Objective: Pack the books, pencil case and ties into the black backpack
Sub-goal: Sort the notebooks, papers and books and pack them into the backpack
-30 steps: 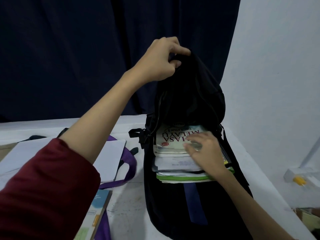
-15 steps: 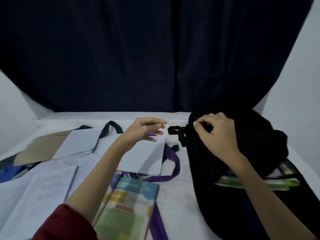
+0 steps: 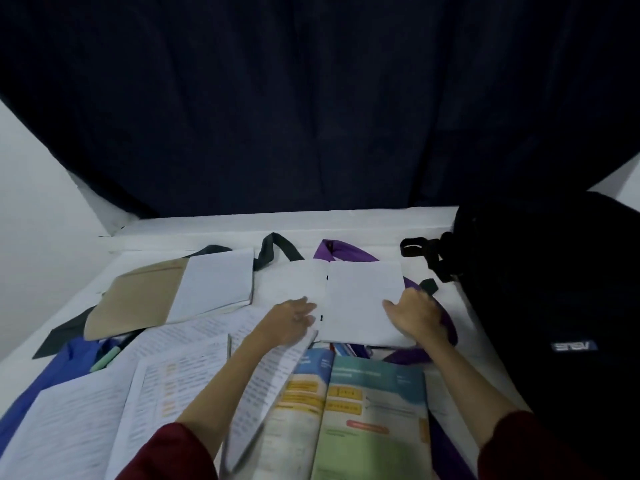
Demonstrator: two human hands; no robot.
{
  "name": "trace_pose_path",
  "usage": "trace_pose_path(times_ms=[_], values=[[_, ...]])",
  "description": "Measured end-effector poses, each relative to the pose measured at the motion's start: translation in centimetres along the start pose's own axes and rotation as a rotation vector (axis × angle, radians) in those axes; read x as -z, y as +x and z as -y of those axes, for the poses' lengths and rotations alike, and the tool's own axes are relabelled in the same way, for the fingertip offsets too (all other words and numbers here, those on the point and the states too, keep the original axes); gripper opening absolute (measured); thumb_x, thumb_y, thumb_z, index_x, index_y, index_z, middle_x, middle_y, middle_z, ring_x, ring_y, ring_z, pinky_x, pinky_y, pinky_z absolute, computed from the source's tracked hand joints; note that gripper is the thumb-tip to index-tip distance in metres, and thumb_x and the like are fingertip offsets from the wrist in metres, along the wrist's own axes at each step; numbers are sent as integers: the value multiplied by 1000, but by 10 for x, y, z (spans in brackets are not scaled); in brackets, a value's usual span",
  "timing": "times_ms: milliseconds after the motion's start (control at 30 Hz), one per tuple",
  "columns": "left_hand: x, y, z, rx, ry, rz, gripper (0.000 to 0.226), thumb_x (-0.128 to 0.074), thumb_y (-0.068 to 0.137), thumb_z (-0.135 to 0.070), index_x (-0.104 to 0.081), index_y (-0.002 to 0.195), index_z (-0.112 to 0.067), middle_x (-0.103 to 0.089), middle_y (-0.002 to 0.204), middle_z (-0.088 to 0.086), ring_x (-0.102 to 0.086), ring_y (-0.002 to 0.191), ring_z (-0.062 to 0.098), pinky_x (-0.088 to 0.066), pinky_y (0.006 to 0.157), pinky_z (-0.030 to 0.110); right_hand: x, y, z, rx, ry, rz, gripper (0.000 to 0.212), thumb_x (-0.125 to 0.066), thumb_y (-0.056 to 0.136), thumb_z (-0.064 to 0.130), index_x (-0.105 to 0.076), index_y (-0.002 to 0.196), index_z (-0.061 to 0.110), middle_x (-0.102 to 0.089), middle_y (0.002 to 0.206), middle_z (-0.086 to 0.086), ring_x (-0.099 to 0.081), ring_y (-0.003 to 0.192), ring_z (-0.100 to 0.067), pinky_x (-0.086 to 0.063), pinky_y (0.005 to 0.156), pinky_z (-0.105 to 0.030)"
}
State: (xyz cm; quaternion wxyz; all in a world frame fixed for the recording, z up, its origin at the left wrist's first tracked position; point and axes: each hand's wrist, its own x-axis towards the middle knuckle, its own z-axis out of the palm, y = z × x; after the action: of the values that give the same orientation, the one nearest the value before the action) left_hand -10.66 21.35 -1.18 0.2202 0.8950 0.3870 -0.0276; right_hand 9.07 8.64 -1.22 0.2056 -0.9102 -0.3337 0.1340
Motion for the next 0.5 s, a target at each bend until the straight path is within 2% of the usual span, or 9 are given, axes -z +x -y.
trace_pose_path(times_ms=[67,133,200,267,333,400,433,500], values=[[0,2,4,12,-42,-6,41,-42,101,-27,-45,141,-19,-30,153,-3,-30,140,11,-16,110,15,-1,5,3,-95,127,12,33,-59,86,36,-58,96,4,-60,100,-12,-59,97,-33,-47,75,-32],[-1,5,8,14,-137,-9,40,-45,100,-30,-48,139,-20,-31,153,-4,-38,135,12,-22,109,17,1,13,3,-192,381,45,26,-67,82,27,-53,88,6,-55,90,-8,-57,88,-29,-43,71,-30],[0,4,10,-3,-190,-13,41,-48,98,-33,-49,138,-22,-32,153,-5,-43,132,14,-27,109,20,2,18,4,-211,651,77,18,-67,82,13,-51,80,5,-57,88,-9,-56,80,-26,-42,67,-29],[0,6,12,-21,-222,-2,41,-49,98,-33,-49,137,-23,-32,152,-5,-44,131,14,-26,105,15,7,18,10,-146,757,61,18,-60,85,3,-47,73,7,-54,83,-8,-52,70,-20,-39,58,-27],[2,8,13,-53,-279,0,40,-51,97,-31,-50,136,-23,-33,152,-4,-40,133,13,-24,99,10,19,14,21,-43,806,35,11,-53,89,-1,-47,82,6,-52,84,-6,-50,67,-16,-37,54,-25],[7,9,12,-91,-303,-50,40,-52,97,-30,-49,136,-22,-34,151,-2,-34,136,12,-22,102,14,40,8,31,75,788,-22,10,-52,89,-1,-47,85,8,-53,85,-6,-51,70,-17,-38,55,-25],[11,10,13,-105,-309,-95,41,-52,96,-31,-49,136,-22,-35,150,-1,-33,136,13,-24,104,18,52,6,34,128,776,-63,14,-52,89,-1,-46,82,9,-53,83,-6,-51,71,-18,-38,57,-26],[24,12,14,-82,-424,-193,45,-52,96,-34,-45,138,-22,-37,146,-5,-40,128,14,-37,95,20,78,-2,38,209,795,-123,20,-54,89,1,-42,78,12,-57,80,-5,-54,70,-19,-40,59,-27]])
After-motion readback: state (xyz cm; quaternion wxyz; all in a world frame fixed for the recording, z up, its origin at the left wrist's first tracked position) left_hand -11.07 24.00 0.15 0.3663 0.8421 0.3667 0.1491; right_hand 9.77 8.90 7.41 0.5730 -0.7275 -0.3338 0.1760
